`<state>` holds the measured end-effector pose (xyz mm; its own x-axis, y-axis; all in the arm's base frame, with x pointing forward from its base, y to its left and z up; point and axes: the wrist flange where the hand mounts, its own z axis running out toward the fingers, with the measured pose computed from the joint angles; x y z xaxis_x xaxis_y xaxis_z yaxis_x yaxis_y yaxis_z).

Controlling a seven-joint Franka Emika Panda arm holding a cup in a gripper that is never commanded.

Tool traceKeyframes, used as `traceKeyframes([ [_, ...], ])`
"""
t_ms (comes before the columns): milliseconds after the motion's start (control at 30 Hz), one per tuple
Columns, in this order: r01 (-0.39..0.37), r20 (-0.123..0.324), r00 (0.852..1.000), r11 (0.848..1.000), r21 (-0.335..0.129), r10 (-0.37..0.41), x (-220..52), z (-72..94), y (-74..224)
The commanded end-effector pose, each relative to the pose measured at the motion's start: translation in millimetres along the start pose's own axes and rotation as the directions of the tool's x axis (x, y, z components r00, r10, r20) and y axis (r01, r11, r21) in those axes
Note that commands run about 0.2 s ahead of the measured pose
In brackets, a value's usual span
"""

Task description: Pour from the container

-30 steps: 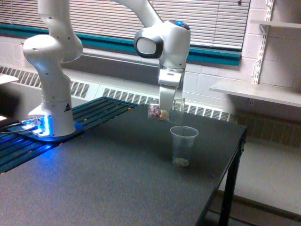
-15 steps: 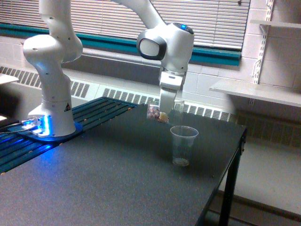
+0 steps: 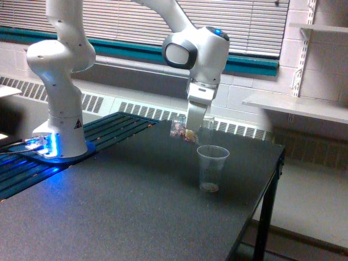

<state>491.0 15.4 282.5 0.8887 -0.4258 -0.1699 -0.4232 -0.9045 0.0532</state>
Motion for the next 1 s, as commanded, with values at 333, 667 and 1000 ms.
traceKeyframes([
  [333, 0.013, 0.047, 0.999, 1.0, -0.028, -0.012, 9.2, 4.1, -0.4],
  [667, 0.016, 0.05, 0.999, 0.999, -0.03, -0.014, 11.3, 4.2, -3.4],
  [1000, 0.016, 0.053, 0.998, 1.0, -0.024, -0.015, 8.4, 4.7, -5.3],
])
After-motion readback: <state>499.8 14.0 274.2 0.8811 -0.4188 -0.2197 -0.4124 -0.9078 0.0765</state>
